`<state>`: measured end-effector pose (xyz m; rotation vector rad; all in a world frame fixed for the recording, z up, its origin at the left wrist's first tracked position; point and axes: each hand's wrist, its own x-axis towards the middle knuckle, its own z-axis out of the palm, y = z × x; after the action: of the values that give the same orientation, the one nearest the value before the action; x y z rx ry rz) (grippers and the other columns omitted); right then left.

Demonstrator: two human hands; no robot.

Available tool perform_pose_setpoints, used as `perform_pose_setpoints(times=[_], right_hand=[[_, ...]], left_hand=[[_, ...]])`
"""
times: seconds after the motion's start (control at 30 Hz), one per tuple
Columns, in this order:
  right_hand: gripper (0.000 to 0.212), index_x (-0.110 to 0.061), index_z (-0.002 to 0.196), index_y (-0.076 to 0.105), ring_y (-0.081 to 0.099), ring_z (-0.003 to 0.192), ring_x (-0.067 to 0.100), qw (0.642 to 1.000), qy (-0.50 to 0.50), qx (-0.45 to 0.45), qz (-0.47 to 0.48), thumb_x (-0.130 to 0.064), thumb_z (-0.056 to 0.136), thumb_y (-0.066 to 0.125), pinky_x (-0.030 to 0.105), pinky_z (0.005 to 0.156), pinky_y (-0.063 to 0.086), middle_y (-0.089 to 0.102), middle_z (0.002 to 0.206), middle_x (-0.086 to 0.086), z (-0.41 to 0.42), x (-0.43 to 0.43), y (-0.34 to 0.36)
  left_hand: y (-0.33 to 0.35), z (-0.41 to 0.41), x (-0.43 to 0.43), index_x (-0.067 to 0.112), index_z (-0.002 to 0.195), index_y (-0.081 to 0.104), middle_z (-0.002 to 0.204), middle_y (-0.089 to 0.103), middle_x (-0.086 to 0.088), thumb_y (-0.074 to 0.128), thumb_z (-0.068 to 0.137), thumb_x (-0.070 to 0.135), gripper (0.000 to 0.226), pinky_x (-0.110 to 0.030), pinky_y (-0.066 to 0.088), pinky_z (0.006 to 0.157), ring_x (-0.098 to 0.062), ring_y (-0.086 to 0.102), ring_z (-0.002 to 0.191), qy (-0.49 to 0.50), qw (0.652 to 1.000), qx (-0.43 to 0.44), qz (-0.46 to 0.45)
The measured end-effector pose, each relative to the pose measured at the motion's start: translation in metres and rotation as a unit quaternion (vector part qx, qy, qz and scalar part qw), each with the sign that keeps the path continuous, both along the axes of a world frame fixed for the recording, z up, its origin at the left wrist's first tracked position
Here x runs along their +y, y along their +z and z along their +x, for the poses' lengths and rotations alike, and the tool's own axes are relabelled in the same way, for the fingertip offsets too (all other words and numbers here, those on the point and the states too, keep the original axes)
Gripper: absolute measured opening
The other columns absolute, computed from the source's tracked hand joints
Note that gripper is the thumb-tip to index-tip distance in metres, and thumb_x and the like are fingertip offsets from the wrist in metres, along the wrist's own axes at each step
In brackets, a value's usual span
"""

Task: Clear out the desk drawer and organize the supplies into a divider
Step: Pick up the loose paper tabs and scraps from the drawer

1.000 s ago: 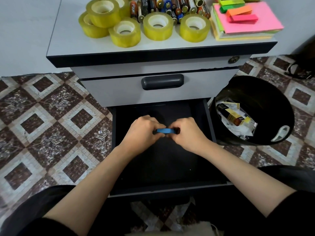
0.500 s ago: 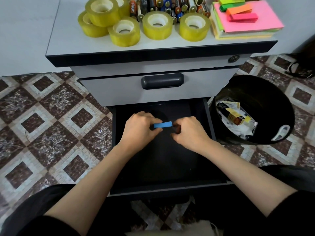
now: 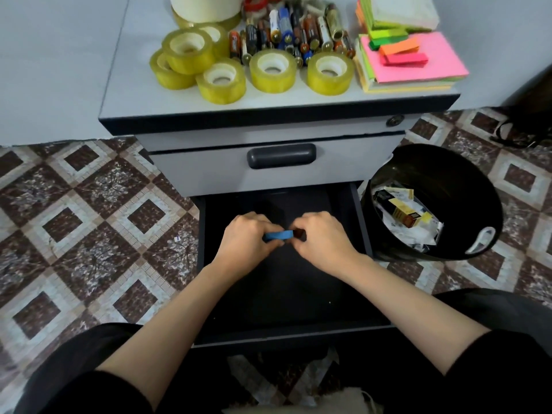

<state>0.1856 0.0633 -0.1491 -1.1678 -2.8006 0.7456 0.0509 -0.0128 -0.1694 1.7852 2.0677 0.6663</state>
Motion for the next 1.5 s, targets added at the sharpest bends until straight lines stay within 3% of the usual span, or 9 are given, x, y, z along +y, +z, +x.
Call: perform_pose_setpoints(times=[0.17,0.37,0.7,0.8,0.93,1.2,1.4,1.5], right_hand=[[0.022,-0.017,0.108,0.068,0.059,0.088,0.019,0.999,0.033,-0.008,0.027,-0.026,0.091,0.056,0.028,0.069,0.045,0.063,0.101,0.002,0.005,-0.008,0.011],[0.030,-0.019,0.118,0.064,0.058,0.101,0.020,0.998,0.034,-0.012,0.058,-0.027,0.092,0.053,0.030,0.078,0.046,0.061,0.113,0.001,0.016,-0.019,0.035],[0.029,-0.011,0.116,0.064,0.054,0.108,0.026,0.984,0.091,-0.063,0.139,-0.015,0.090,0.049,0.033,0.081,0.043,0.058,0.114,0.007,0.030,-0.028,0.089],[0.025,-0.008,0.109,0.065,0.057,0.104,0.029,0.982,0.083,-0.077,0.152,-0.012,0.089,0.051,0.033,0.075,0.043,0.060,0.111,0.010,0.031,-0.022,0.106],[0.018,-0.004,0.100,0.064,0.058,0.097,0.033,0.984,0.054,-0.082,0.151,-0.009,0.088,0.052,0.033,0.068,0.039,0.061,0.104,0.016,0.028,-0.008,0.135],[0.025,-0.006,0.110,0.065,0.058,0.100,0.032,0.976,0.038,-0.089,0.197,-0.017,0.091,0.052,0.034,0.070,0.040,0.062,0.107,0.015,0.031,0.019,0.165],[0.025,-0.011,0.112,0.064,0.057,0.104,0.029,0.970,0.026,-0.092,0.222,-0.017,0.093,0.049,0.033,0.074,0.043,0.061,0.111,0.010,0.040,0.037,0.172],[0.025,-0.011,0.113,0.061,0.057,0.105,0.029,0.965,0.036,-0.074,0.251,-0.018,0.093,0.048,0.035,0.078,0.044,0.062,0.112,0.009,0.043,0.048,0.178]], left_hand=[[0.011,-0.004,-0.006,0.020,0.109,0.071,0.101,0.070,-0.003,0.070,0.081,0.025,0.028,-0.035,0.046,0.090,-0.020,0.063,0.093,-0.030,0.995,0.061,-0.066],[0.042,0.006,-0.014,0.024,0.120,0.063,0.109,0.065,-0.001,0.050,0.092,0.030,0.032,-0.029,0.039,0.093,-0.019,0.059,0.102,-0.071,0.973,0.181,-0.124],[0.104,0.031,-0.011,0.021,0.122,0.059,0.119,0.059,-0.003,0.043,0.095,0.032,0.033,-0.030,0.034,0.094,-0.021,0.052,0.113,-0.109,0.947,0.279,-0.117],[0.124,0.034,-0.003,0.020,0.121,0.058,0.119,0.059,-0.004,0.044,0.096,0.031,0.031,-0.032,0.033,0.095,-0.023,0.051,0.114,-0.109,0.942,0.296,-0.117],[0.149,0.034,0.014,0.018,0.118,0.059,0.118,0.059,-0.005,0.046,0.095,0.030,0.028,-0.032,0.033,0.094,-0.022,0.050,0.115,-0.111,0.941,0.306,-0.093],[0.180,0.033,0.044,0.023,0.122,0.059,0.114,0.062,-0.002,0.047,0.095,0.032,0.031,-0.032,0.034,0.087,-0.021,0.052,0.110,-0.108,0.945,0.308,-0.028],[0.184,0.039,0.058,0.021,0.119,0.063,0.107,0.064,-0.002,0.053,0.092,0.029,0.030,-0.033,0.043,0.084,-0.021,0.056,0.100,-0.100,0.974,0.203,0.012],[0.189,0.039,0.069,0.018,0.113,0.066,0.101,0.066,-0.005,0.056,0.089,0.024,0.027,-0.034,0.045,0.076,-0.024,0.058,0.094,-0.089,0.980,0.174,0.026]])
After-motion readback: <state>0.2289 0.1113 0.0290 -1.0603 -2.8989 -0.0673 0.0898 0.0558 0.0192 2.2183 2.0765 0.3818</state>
